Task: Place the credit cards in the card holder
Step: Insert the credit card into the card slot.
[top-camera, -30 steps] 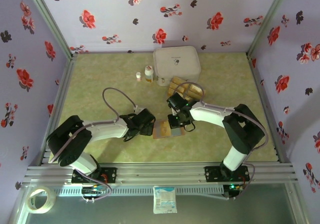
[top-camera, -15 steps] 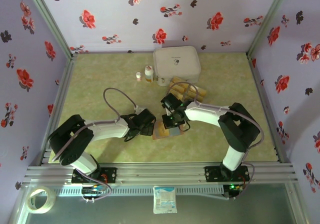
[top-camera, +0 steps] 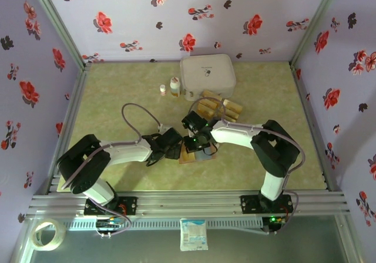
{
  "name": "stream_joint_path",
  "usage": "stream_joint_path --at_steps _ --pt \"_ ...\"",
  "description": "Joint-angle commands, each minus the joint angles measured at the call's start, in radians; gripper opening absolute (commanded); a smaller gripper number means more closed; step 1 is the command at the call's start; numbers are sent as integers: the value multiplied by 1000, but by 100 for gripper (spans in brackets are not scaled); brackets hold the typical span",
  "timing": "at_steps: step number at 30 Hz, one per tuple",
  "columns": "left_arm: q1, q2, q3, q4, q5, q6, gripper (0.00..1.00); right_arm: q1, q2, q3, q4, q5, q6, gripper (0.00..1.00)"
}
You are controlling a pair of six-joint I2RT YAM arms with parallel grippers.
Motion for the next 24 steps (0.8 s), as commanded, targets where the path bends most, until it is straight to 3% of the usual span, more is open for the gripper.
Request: stream_joint_path --at_steps 1,11,24 --pt "7 21 -15 4 -13 -8 100 6 -18 21 -7 -6 19 4" --pt "43 -115 -52 -78 -45 -33 100 -48 -119 -63 -12 42 27 7" --pt "43 -50 -42 -24 -5 -14 100 -52 -67 -97 33 19 39 5"
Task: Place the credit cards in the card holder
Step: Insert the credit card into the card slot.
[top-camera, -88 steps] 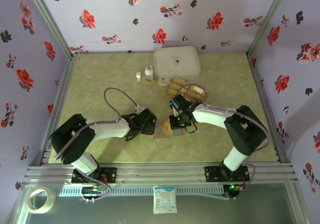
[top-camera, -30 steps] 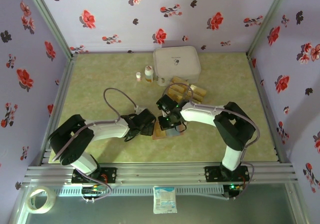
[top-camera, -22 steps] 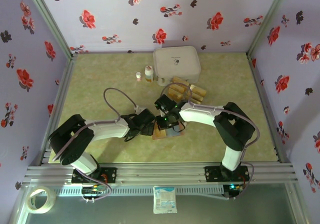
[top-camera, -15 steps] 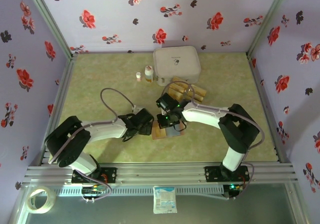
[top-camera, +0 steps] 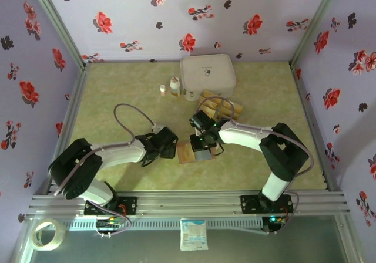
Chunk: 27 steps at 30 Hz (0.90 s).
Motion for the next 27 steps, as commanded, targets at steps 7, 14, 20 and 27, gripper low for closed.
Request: stream_joint_path --at_steps 7,14,20,27 --pt "5 50 1 31 12 4 100 -1 34 -23 50 -21 34 5" --pt "5 66 0 48 19 4 100 8 49 -19 66 -38 46 5" --pt "5 70 1 56 23 3 100 20 56 -5 72 -51 56 4" --pt "5 55 8 35 18 12 100 20 -21 16 25 -25 51 7"
